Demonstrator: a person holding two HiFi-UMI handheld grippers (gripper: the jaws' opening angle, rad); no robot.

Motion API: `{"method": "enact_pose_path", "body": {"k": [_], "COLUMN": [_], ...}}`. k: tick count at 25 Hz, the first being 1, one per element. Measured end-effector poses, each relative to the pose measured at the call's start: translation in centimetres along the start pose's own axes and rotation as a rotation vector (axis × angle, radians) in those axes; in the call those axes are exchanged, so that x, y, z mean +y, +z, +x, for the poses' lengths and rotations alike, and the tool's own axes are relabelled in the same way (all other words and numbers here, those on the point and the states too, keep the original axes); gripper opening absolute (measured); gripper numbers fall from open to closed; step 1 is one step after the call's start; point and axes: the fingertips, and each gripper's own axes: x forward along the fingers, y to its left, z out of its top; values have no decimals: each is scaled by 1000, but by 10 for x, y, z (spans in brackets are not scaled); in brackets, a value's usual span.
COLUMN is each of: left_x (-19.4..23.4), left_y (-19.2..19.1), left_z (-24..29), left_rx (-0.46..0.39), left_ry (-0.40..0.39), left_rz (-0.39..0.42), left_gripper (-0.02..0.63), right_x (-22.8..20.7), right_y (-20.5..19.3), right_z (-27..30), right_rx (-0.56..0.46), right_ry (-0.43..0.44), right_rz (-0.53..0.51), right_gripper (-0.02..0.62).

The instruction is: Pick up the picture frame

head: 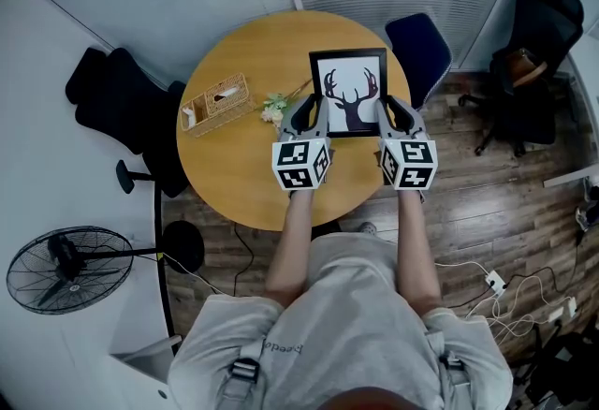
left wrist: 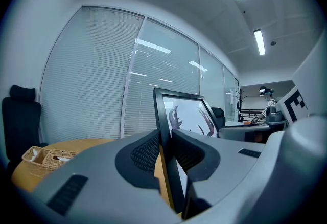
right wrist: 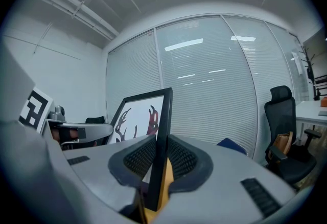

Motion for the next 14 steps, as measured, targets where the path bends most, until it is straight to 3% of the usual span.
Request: {"method": "enact_pose_path", "body": {"k": [14], "left_x": [6], "left_y": [-2], "left_z": [-4], "left_rx": [-1], "left_ry": [7], "left_rz": [-12], "left_gripper": [89], "right_x": [8], "right_y": [0], "right_z": [1], "right_rx": [0], "right_ry": [6], "right_rz": [-26], "right_gripper": [77]}}
